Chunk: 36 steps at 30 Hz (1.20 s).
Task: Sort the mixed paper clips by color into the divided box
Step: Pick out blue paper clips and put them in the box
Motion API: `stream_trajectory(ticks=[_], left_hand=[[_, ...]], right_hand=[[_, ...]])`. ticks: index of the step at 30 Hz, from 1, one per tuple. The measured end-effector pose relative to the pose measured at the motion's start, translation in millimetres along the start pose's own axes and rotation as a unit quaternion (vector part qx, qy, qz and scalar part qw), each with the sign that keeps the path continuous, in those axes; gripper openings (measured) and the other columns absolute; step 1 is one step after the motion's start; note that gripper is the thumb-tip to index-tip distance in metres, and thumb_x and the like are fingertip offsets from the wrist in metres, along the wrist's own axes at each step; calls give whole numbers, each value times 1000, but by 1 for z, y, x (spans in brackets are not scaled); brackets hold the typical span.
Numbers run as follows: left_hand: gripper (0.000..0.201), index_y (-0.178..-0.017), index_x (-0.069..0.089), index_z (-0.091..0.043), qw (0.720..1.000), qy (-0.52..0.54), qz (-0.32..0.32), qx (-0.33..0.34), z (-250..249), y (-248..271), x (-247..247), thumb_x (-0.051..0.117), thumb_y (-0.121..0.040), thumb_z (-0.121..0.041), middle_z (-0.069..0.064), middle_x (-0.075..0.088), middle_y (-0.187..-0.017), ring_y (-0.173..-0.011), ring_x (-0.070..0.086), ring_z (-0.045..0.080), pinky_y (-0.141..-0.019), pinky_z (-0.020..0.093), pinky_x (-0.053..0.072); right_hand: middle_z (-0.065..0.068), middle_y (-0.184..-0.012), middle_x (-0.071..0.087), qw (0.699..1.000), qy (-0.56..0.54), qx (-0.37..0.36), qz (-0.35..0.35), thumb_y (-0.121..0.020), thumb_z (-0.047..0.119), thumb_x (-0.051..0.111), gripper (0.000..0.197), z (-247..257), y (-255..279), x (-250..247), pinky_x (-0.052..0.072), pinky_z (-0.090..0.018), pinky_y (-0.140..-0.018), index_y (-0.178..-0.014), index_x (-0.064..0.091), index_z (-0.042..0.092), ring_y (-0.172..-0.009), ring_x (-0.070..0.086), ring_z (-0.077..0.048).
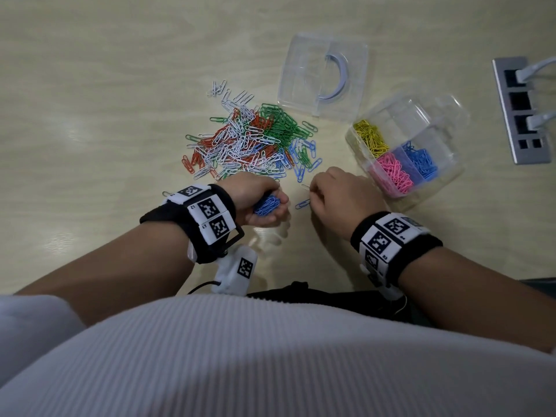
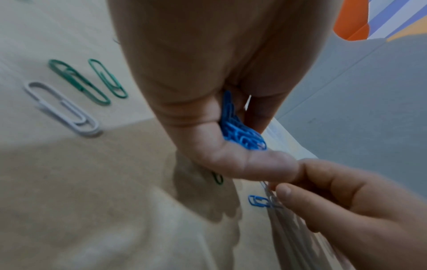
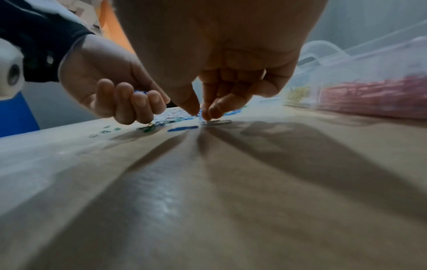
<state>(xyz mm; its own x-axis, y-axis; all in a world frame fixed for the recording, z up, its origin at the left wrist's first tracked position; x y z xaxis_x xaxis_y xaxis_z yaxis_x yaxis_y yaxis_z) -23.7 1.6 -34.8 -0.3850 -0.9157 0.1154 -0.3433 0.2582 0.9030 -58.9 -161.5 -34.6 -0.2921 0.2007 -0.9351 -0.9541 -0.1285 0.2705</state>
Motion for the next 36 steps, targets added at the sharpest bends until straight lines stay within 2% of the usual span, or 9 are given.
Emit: stream_trajectory(ticks=[6,14,16,19,23,26,29,33,36], left_hand=[[33,-82,59,-7,1000,-14,-9,-8,-1,-1,3,38,-101,-23,9,63,-65,-50,60,13,-46,19,53],[30,-86,59,-7,1000,-5,-9,-9,-7,-4,5,38,-101,-23,10,63,-68,-53,59,15,-48,20,54],[31,-85,59,-5,1000,-4,-12,-4,-8,-5,6,38,-101,-22,11,64,-68,-55,61,16,-50,22,56],[29,-90,62,-3,1000,-1,-11,7,-9,-9,7,41,-100,-20,12,65,-73,-61,64,18,-63,28,59],[20,-95,62,-1,1000,9,-11,20,-11,-11,10,47,-96,-15,14,64,-82,-68,63,21,-72,35,58],[28,-87,59,-5,1000,26,10,-2,-11,-10,9,40,-101,-21,11,62,-72,-59,60,16,-66,27,57],[33,-83,58,-5,1000,15,1,-12,-9,-9,5,36,-102,-22,12,63,-69,-58,59,16,-62,26,56],[34,-83,60,-5,1000,-10,-6,1,-7,-8,5,37,-101,-22,15,64,-76,-60,60,18,-70,30,56],[34,-81,60,-5,1000,-19,-15,7,-8,-8,4,38,-100,-21,13,62,-70,-58,60,18,-66,29,56]], right_hand=[[-8,-113,53,999,-20,35,-14,-97,15,41,29,-11,-24,-4,45,-37,-74,-123,52,20,-94,57,-31],[-14,-113,54,997,76,12,28,-96,16,43,22,-9,-36,-9,34,-35,-69,-115,52,8,-99,56,-33],[-10,-108,56,999,43,19,26,-94,23,47,20,-7,-34,-14,38,-34,-69,-108,56,13,-94,58,-33],[3,-90,53,993,-114,-24,18,-88,31,56,8,6,-28,-23,46,-31,-71,-87,58,23,-80,56,-20],[6,-87,53,976,-175,-123,37,-87,23,58,11,27,-25,-27,41,-27,-71,-93,67,21,-77,50,-12],[-1,-93,59,988,-155,-20,-5,-91,29,52,18,16,-34,-24,44,-31,-73,-95,65,18,-86,57,-21],[-7,-100,58,995,-52,79,20,-91,47,52,36,4,-43,-17,43,-34,-74,-103,59,14,-93,58,-28],[-11,-110,57,996,-26,72,43,-90,40,56,34,10,-49,-9,43,-34,-77,-110,55,12,-102,57,-31],[-15,-110,57,997,-17,59,56,-91,24,53,21,17,-51,-9,38,-33,-70,-106,56,9,-100,58,-33]])
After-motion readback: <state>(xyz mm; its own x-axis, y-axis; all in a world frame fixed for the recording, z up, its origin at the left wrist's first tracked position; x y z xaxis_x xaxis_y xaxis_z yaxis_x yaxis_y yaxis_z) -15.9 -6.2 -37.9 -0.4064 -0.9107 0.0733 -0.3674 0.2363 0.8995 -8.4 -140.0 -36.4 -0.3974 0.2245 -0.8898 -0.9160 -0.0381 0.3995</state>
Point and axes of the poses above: each hand's wrist, its own y-axis away from the middle knuckle, its own x-axis out of the palm, z = x × y, the point moved 3 cm from there along -y, towards the middle knuckle
